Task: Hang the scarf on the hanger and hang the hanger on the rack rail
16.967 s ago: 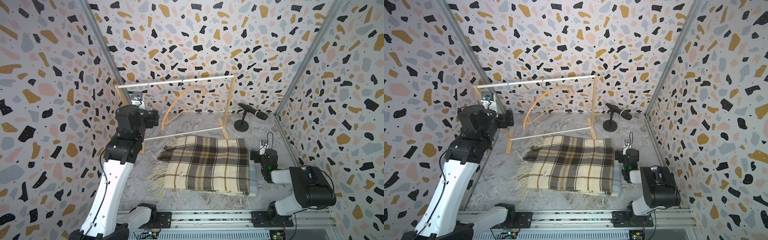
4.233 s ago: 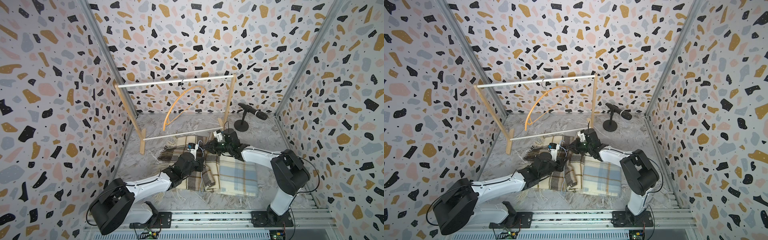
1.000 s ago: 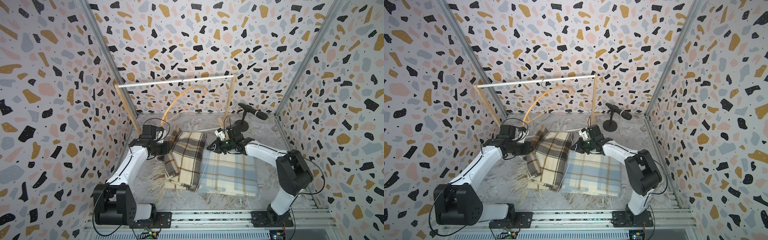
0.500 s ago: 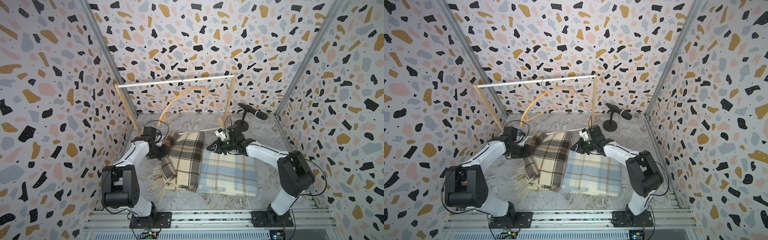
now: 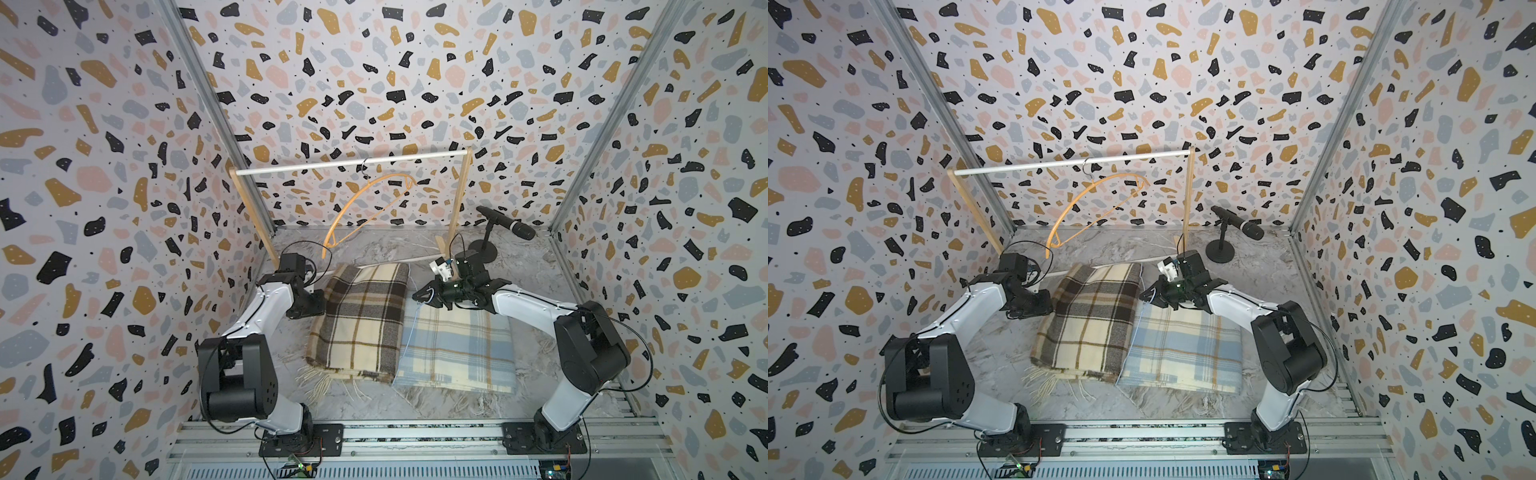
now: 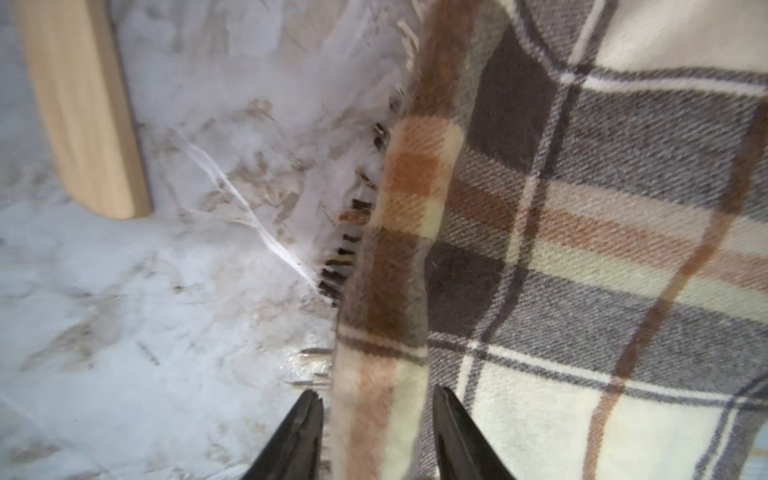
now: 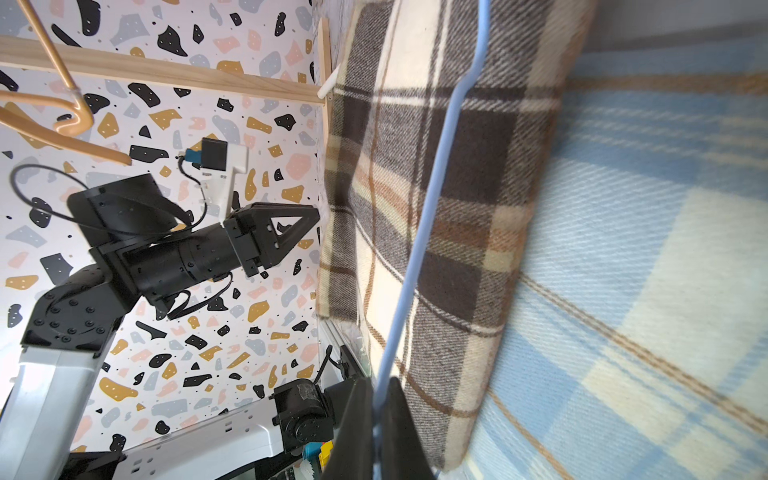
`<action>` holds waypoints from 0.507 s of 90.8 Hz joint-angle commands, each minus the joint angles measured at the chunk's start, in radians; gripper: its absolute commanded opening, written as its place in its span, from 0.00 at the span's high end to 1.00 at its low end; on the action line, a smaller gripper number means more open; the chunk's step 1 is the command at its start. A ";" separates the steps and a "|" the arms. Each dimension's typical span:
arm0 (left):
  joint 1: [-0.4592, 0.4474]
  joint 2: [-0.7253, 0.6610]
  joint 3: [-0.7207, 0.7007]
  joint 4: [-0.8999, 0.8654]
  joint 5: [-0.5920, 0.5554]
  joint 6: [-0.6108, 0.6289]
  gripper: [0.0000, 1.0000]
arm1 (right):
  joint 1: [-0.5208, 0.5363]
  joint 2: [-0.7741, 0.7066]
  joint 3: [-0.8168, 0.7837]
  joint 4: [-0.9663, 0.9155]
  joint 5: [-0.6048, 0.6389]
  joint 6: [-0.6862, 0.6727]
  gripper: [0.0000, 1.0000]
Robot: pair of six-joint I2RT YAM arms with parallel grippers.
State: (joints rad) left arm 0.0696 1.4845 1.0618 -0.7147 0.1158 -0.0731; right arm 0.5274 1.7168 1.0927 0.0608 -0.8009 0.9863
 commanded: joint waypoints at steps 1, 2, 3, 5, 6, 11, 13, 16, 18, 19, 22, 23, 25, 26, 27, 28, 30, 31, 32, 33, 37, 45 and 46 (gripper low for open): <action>0.003 -0.068 0.022 -0.033 -0.037 -0.018 0.50 | -0.004 -0.054 -0.004 -0.001 -0.013 0.001 1.00; 0.003 -0.077 0.022 -0.035 -0.037 -0.019 0.49 | -0.004 -0.054 -0.004 -0.001 -0.013 0.001 1.00; 0.003 -0.084 0.022 -0.037 -0.035 -0.021 0.49 | -0.004 -0.054 -0.003 -0.001 -0.013 0.001 1.00; 0.002 -0.097 0.021 -0.041 -0.029 -0.024 0.49 | -0.004 -0.053 -0.003 -0.002 -0.012 0.003 1.00; 0.002 -0.104 0.020 -0.042 -0.026 -0.025 0.48 | -0.004 -0.054 -0.002 -0.002 -0.012 0.003 1.00; 0.000 -0.144 0.017 -0.051 0.002 -0.034 0.46 | -0.004 -0.052 0.003 -0.004 -0.013 0.006 1.00; -0.002 -0.165 0.014 -0.055 0.019 -0.037 0.46 | -0.004 -0.051 0.004 -0.003 -0.013 0.007 1.00; -0.008 -0.191 0.010 -0.060 0.048 -0.040 0.45 | -0.004 -0.049 0.006 -0.004 -0.014 0.009 1.00; -0.013 -0.208 0.005 -0.063 0.067 -0.044 0.44 | -0.004 -0.048 0.008 -0.006 -0.014 0.010 1.00; -0.017 -0.217 0.003 -0.063 0.077 -0.047 0.44 | -0.004 -0.048 0.010 -0.006 -0.015 0.011 1.00; -0.026 -0.248 -0.006 -0.064 0.118 -0.057 0.43 | -0.003 -0.048 0.013 -0.006 -0.014 0.013 1.00; -0.029 -0.257 -0.009 -0.062 0.131 -0.060 0.43 | -0.003 -0.047 0.014 -0.006 -0.015 0.014 1.00; -0.037 -0.273 -0.019 -0.058 0.160 -0.070 0.43 | -0.003 -0.047 0.014 -0.005 -0.016 0.017 1.00; -0.043 -0.283 -0.025 -0.054 0.174 -0.075 0.42 | -0.004 -0.047 0.015 -0.004 -0.017 0.017 1.00; -0.051 -0.295 -0.029 -0.051 0.187 -0.079 0.42 | -0.003 -0.046 0.017 -0.004 -0.017 0.018 1.00; -0.057 -0.310 -0.036 -0.049 0.196 -0.083 0.42 | -0.004 -0.045 0.017 -0.005 -0.018 0.019 1.00; -0.072 -0.333 -0.048 -0.040 0.219 -0.093 0.41 | -0.004 -0.045 0.019 -0.005 -0.019 0.020 1.00; -0.080 -0.344 -0.054 -0.036 0.231 -0.099 0.40 | -0.003 -0.046 0.020 -0.006 -0.019 0.021 1.00; -0.096 -0.357 -0.062 -0.033 0.238 -0.104 0.40 | -0.004 -0.045 0.021 -0.006 -0.018 0.022 1.00; -0.108 -0.369 -0.066 -0.029 0.245 -0.107 0.39 | -0.004 -0.044 0.023 -0.006 -0.018 0.023 1.00; -0.154 -0.413 -0.095 -0.007 0.269 -0.133 0.38 | -0.004 -0.043 0.024 -0.005 -0.021 0.025 1.00; -0.242 -0.502 -0.156 0.054 0.321 -0.195 0.37 | -0.003 -0.042 0.027 -0.007 -0.022 0.028 1.00; -0.253 -0.513 -0.167 0.063 0.326 -0.207 0.37 | -0.003 -0.042 0.028 -0.007 -0.022 0.028 1.00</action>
State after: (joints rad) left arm -0.0917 1.0618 0.9642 -0.7261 0.3168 -0.1886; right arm 0.5274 1.7115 1.0931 0.0605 -0.8078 1.0126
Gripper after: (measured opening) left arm 0.626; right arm 0.066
